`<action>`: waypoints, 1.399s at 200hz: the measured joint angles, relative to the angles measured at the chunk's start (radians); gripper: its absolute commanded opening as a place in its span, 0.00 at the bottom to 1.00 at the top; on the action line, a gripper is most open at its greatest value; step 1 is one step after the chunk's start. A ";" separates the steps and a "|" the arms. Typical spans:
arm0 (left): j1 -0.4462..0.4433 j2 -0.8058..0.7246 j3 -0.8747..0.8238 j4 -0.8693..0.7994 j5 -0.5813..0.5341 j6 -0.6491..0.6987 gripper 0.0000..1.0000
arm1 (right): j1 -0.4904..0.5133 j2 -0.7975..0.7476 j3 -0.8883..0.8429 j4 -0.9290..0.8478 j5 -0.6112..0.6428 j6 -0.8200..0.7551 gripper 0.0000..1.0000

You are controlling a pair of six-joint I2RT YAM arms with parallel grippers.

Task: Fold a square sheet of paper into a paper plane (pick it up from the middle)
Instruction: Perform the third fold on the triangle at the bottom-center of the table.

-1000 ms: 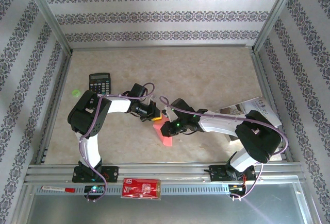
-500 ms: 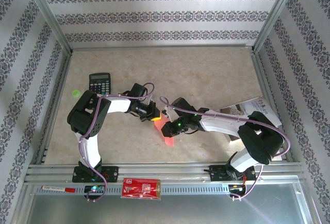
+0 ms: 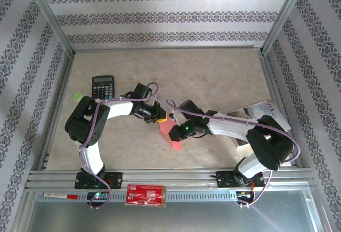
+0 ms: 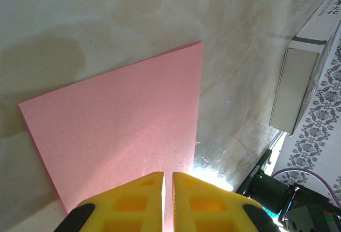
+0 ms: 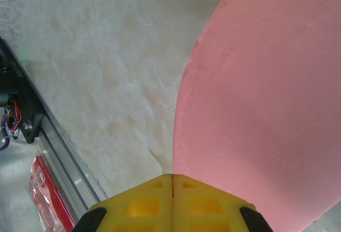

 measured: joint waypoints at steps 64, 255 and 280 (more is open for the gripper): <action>0.000 0.074 0.066 -0.111 -0.047 0.092 0.11 | -0.040 0.020 0.074 -0.053 -0.011 -0.055 0.05; -0.001 0.081 0.069 -0.126 -0.050 0.127 0.11 | -0.092 0.126 0.109 -0.036 -0.097 -0.085 0.08; -0.001 0.081 0.068 -0.126 -0.050 0.127 0.11 | -0.104 0.150 0.107 -0.021 -0.099 -0.082 0.07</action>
